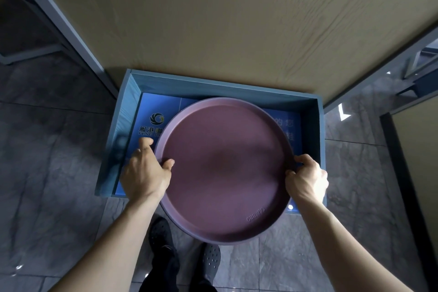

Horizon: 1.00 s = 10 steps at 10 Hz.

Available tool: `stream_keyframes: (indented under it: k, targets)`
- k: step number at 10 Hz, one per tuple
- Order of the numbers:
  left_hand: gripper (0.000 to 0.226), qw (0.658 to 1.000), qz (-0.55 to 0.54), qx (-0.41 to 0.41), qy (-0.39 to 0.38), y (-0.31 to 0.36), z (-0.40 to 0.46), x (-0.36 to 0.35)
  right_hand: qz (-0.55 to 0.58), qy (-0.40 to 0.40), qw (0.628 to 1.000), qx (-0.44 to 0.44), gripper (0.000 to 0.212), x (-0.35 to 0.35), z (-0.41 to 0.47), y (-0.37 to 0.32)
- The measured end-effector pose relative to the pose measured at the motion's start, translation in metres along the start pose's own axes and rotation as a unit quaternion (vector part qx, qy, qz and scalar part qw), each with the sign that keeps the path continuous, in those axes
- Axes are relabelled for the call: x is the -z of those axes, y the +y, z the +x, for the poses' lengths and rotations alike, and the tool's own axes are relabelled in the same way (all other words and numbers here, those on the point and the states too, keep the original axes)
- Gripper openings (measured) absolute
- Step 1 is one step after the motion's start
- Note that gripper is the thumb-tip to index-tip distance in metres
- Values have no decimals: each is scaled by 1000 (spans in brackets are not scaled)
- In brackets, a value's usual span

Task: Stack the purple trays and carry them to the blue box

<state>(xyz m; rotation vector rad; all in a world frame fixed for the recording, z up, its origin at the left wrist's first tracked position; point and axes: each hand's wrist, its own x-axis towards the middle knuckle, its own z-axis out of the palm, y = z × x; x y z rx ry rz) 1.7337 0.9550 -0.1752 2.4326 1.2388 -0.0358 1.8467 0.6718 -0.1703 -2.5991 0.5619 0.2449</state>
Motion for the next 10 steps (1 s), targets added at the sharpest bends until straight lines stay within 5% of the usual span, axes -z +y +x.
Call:
stream_keyframes:
  k: [2, 3, 10]
  targets:
    - [92, 974, 70, -215, -4, 13, -34, -9, -137, -21, 962, 234, 84, -12, -34, 2]
    - [110, 959, 105, -245, -93, 13, -42, -20, -201, -85, 926, 307, 94, -27, -49, 6]
    - [122, 947, 150, -254, -127, 21, -36, 17, -241, -149, 922, 264, 106, 4, -53, -14]
